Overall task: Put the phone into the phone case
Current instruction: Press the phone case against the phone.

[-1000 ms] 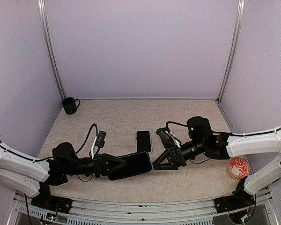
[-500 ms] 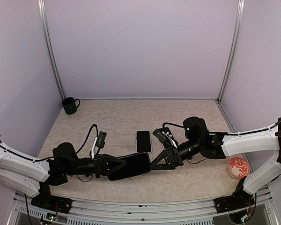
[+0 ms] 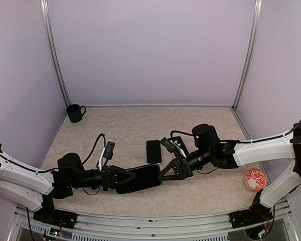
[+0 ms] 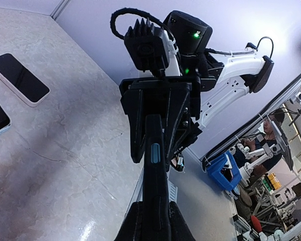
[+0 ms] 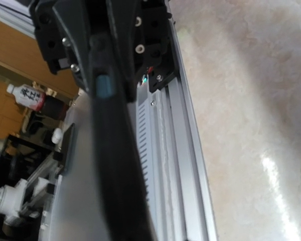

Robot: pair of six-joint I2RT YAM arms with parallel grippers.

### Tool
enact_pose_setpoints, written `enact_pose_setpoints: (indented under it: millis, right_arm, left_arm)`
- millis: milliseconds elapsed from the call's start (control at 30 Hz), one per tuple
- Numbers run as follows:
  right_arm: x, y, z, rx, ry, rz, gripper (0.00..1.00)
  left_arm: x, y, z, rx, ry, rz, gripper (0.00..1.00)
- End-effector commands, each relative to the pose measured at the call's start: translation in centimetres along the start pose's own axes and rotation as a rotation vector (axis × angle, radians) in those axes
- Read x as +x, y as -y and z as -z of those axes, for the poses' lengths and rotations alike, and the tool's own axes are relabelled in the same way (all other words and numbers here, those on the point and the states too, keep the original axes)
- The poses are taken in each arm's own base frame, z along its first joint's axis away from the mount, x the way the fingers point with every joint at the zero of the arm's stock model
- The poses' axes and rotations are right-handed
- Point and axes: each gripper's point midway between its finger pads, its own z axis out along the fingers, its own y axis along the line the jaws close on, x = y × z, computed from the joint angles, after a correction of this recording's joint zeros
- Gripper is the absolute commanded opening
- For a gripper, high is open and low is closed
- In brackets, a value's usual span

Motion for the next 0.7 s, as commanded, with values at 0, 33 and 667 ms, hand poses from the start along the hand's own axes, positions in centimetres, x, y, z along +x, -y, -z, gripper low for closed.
enact_pose_setpoints:
  millis: [0, 33, 667]
  right_arm:
    - [-0.57, -0.51, -0.41, -0.008, -0.004, 0.034, 0.21]
    - [-0.51, -0.38, -0.45, 0.0, -0.007, 0.032, 0.18]
    - [0.18, -0.57, -1.29, 0.0, -0.034, 0.034, 0.0]
  left_arm:
    - [-1.94, 1.66, -0.05, 0.06, 0.068, -0.031, 0.0]
    - [-1.95, 1.65, -0.05, 0.059, 0.069, -0.031, 0.0]
    - [-2.02, 1.38, -0.04, 0.047, 0.075, -0.024, 0.0]
